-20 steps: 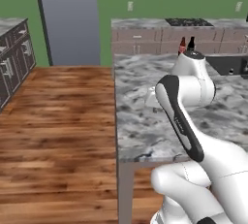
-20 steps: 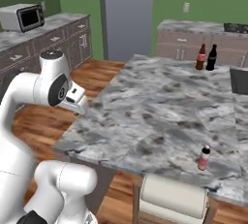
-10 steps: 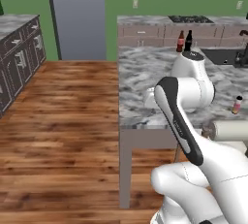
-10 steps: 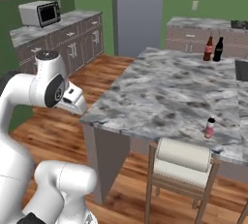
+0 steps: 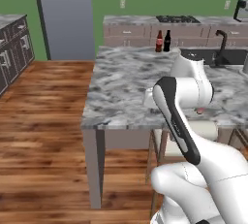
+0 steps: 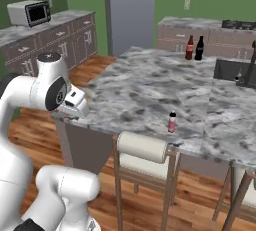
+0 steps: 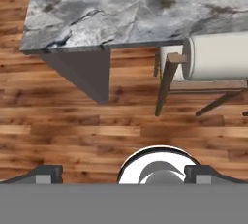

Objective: Place the large bottle from the dining counter next to the other large bottle outside the sink, and place the small bottle from the dining counter next to the other small bottle inside the sink.

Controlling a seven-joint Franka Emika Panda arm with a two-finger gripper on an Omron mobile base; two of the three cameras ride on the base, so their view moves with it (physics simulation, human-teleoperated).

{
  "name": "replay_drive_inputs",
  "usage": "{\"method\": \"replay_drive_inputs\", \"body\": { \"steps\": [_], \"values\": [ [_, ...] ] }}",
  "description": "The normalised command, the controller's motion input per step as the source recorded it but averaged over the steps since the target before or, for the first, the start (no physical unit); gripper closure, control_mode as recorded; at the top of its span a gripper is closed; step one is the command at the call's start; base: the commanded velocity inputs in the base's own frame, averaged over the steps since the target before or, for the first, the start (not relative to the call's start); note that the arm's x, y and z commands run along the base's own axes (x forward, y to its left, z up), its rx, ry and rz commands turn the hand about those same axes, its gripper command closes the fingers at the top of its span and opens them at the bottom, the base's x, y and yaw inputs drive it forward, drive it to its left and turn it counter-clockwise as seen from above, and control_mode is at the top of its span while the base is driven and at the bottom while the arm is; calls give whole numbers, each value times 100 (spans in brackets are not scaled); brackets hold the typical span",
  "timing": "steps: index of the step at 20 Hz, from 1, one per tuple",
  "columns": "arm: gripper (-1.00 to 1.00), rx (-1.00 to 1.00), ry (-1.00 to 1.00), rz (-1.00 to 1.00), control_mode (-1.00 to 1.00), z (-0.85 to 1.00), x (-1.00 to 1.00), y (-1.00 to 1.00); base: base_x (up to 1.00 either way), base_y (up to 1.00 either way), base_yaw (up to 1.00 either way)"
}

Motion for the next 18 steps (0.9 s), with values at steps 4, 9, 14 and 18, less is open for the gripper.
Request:
{"method": "replay_drive_inputs", "body": {
  "steps": [4,9,14,18],
  "values": [
    [-100,0,0,0,100,0,0,0,15,-97,-2],
    [-100,0,0,0,100,0,0,0,21,-89,-3],
    [-100,0,0,0,100,0,0,0,60,-47,-5],
    [-100,0,0,0,100,0,0,0,81,-7,-3]
  ]
}}
